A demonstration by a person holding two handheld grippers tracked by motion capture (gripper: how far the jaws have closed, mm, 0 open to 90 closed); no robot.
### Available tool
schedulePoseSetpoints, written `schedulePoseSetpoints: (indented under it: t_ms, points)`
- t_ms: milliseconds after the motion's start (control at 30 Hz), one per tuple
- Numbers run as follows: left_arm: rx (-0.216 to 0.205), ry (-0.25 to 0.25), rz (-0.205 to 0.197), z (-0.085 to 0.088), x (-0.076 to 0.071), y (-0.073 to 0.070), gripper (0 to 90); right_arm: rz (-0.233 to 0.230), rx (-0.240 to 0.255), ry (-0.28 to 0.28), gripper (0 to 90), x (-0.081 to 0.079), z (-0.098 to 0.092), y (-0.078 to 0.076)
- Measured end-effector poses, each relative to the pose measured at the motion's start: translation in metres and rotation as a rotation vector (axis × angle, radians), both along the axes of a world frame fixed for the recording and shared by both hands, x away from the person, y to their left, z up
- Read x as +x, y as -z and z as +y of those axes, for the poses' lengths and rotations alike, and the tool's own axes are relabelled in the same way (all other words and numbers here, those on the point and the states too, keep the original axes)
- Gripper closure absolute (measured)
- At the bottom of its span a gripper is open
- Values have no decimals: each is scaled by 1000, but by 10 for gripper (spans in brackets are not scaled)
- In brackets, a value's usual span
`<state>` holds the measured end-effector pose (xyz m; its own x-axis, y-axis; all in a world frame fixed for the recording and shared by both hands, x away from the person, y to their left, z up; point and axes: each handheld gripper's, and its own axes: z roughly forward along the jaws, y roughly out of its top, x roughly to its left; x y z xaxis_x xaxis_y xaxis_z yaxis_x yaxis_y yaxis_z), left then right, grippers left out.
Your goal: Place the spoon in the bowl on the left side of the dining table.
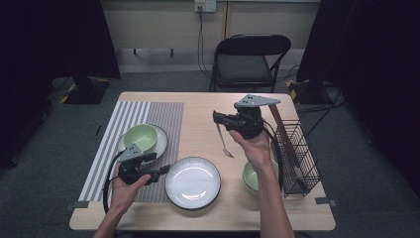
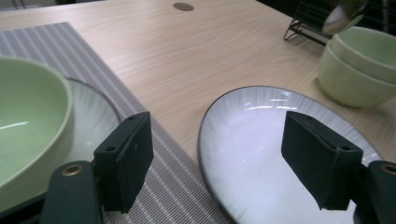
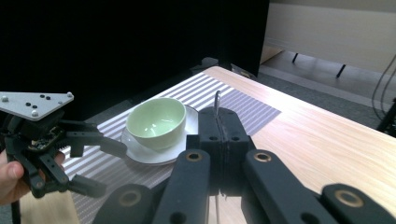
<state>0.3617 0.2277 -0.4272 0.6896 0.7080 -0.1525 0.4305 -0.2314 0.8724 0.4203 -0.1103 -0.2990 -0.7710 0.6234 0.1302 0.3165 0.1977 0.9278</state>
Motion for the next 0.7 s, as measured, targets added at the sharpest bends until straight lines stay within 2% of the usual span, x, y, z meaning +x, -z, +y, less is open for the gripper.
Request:
schedulePoseSetpoints:
  t_ms: [300, 400, 467, 700]
  points:
    - [-41, 26, -20, -13, 10, -16, 235, 13, 13, -34, 899, 3, 16, 4]
    - [-37, 37, -34, -18, 12, -22, 234, 19, 21, -46, 899, 4, 20, 6]
    - [-51, 44, -38, -21, 14, -26, 234, 26, 17, -50, 899, 4, 23, 6]
    - [-50, 56, -60, -30, 17, -38, 233, 20, 6, -69, 899, 2, 35, 4]
